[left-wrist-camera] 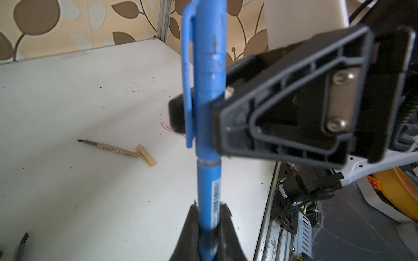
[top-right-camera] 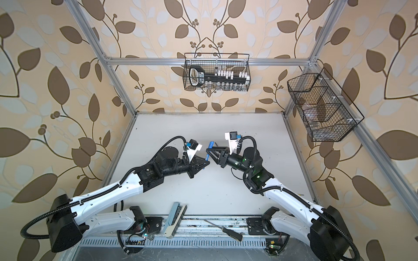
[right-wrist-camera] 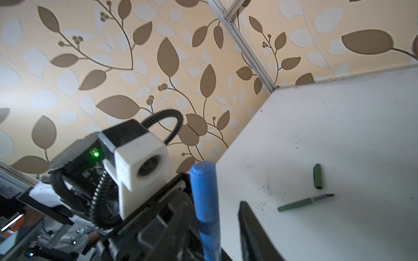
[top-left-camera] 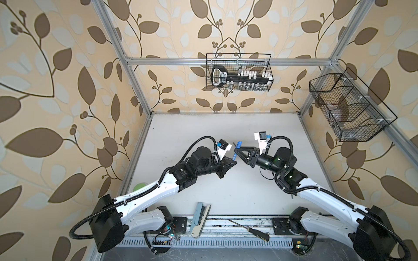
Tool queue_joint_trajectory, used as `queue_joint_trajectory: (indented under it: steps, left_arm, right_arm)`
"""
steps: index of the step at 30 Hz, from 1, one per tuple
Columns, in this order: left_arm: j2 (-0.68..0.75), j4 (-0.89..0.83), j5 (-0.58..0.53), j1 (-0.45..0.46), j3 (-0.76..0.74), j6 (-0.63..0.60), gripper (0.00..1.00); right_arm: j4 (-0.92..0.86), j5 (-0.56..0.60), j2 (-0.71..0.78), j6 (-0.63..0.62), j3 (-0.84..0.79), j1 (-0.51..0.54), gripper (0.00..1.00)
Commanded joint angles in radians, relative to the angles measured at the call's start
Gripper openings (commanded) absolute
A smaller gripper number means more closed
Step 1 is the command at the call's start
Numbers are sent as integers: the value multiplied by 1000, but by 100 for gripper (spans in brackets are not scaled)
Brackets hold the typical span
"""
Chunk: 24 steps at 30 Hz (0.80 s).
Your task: Insert the pens into the pen caps
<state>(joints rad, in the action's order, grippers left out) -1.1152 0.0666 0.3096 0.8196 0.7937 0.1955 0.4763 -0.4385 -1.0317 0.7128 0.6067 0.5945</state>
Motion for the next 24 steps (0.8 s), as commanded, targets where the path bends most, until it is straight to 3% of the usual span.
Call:
queue_joint_trajectory:
  steps: [1, 5, 13, 24]
  left_arm:
    - [-5, 39, 16, 7, 55, -31, 10]
    - [-12, 29, 38, 7, 54, -33, 10]
    - [-15, 9, 52, 7, 52, -37, 9]
    - [-26, 29, 35, 7, 64, -57, 5]
  right_arm:
    - [-145, 9, 66, -66, 66, -20, 49]
    - [-98, -48, 53, -7, 81, -78, 49]
    - [-91, -88, -29, 14, 147, -84, 44]
    - [-105, -125, -39, 34, 153, -84, 7]
